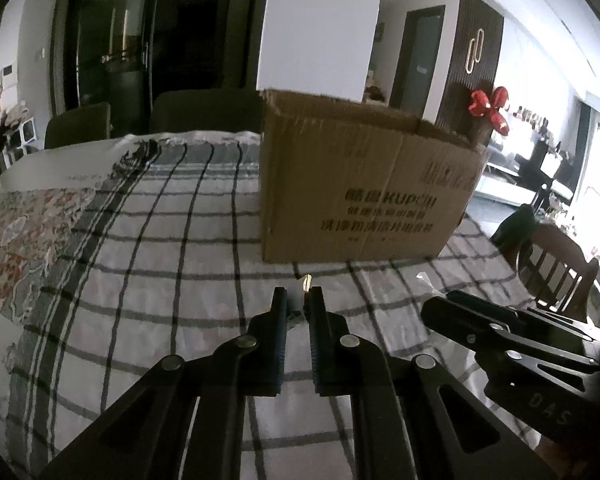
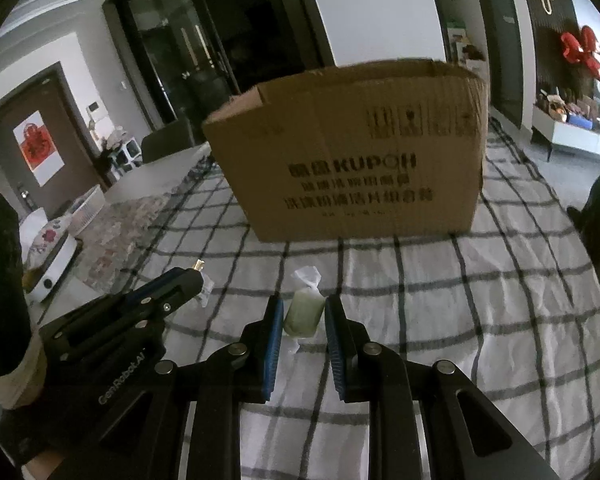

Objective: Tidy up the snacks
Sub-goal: 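Lift the gold bar and white snack and carry them over the box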

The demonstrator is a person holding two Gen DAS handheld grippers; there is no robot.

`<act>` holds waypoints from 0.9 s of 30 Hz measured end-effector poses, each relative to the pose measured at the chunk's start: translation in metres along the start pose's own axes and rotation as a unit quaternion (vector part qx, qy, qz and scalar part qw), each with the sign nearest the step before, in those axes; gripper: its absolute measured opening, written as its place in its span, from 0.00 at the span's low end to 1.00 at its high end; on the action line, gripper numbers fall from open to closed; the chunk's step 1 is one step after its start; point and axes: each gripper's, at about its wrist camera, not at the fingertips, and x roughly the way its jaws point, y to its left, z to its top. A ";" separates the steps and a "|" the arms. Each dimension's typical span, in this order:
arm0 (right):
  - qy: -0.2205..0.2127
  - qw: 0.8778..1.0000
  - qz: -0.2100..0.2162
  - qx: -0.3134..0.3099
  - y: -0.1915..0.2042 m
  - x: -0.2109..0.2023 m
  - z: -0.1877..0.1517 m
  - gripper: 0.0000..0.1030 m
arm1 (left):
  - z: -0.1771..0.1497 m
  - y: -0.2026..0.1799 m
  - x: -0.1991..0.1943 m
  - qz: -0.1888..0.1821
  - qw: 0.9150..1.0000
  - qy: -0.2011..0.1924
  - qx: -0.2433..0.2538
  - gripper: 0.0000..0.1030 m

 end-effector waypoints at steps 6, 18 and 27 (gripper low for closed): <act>-0.027 1.000 0.007 -0.012 0.005 -0.015 0.019 0.22 | 0.018 -0.004 -0.016 -0.014 0.999 -0.029 -0.003 0.11; -0.071 0.997 0.006 -0.025 0.003 -0.032 0.054 0.22 | 0.062 -0.016 -0.031 -0.028 0.996 -0.082 0.013 0.11; -0.107 0.994 -0.009 -0.031 -0.007 -0.041 0.091 0.22 | 0.099 -0.029 -0.030 -0.032 0.992 -0.115 0.036 0.10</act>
